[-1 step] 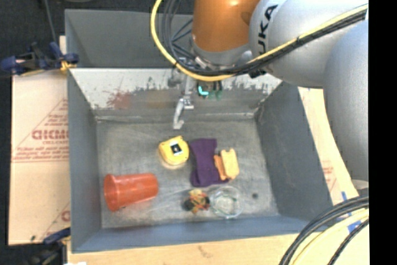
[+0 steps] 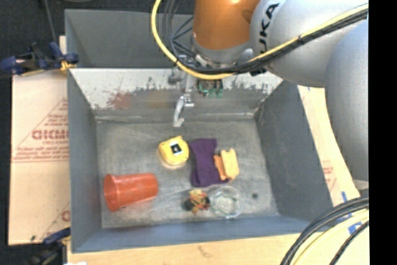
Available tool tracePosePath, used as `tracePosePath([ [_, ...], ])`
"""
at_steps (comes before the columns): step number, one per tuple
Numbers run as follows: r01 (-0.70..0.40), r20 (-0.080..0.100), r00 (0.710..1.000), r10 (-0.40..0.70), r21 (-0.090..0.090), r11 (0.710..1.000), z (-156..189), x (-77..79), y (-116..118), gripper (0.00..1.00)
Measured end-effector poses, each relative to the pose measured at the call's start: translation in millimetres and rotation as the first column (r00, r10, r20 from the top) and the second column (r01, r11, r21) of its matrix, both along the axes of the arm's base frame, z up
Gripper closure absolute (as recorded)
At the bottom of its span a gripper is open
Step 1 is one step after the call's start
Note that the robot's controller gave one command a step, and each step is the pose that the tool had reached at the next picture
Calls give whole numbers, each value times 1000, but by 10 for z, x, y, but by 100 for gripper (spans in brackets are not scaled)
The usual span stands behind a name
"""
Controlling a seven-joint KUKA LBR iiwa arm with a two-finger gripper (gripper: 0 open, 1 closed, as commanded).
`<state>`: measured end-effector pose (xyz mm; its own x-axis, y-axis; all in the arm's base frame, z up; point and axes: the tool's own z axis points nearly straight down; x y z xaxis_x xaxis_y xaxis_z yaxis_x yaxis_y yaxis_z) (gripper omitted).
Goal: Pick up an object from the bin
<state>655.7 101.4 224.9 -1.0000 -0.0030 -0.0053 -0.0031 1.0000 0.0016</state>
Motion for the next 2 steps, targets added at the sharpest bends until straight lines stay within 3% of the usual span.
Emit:
tracePosePath([
  [1, -66, 5, 998, 66, -2, 998, -295, -136, 21, 0],
  [2, -283, -2, 959, 283, -3, 959, -631, -348, 46, 0],
])
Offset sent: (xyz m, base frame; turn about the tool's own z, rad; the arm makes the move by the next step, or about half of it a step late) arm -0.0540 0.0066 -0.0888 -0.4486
